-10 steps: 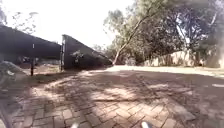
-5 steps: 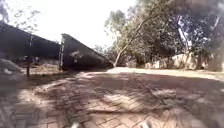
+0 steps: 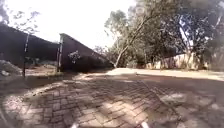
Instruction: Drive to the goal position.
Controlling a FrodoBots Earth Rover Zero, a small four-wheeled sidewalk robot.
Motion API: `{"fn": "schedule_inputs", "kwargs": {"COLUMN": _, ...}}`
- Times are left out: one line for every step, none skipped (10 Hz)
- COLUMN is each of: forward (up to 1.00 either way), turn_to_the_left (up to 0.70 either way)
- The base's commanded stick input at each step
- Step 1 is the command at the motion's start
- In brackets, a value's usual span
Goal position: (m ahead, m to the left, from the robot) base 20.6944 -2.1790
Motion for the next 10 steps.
{"fn": "schedule_inputs", "kwargs": {"forward": 0.69, "turn_to_the_left": 0.0}}
{"fn": "schedule_inputs", "kwargs": {"forward": 0.69, "turn_to_the_left": 0.0}}
{"fn": "schedule_inputs", "kwargs": {"forward": 0.69, "turn_to_the_left": 0.0}}
{"fn": "schedule_inputs", "kwargs": {"forward": 0.69, "turn_to_the_left": 0.0}}
{"fn": "schedule_inputs", "kwargs": {"forward": 0.69, "turn_to_the_left": 0.0}}
{"fn": "schedule_inputs", "kwargs": {"forward": 0.69, "turn_to_the_left": 0.0}}
{"fn": "schedule_inputs", "kwargs": {"forward": 0.69, "turn_to_the_left": 0.0}}
{"fn": "schedule_inputs", "kwargs": {"forward": 0.69, "turn_to_the_left": 0.0}}
{"fn": "schedule_inputs", "kwargs": {"forward": 0.69, "turn_to_the_left": 0.0}}
{"fn": "schedule_inputs", "kwargs": {"forward": 0.69, "turn_to_the_left": 0.0}}
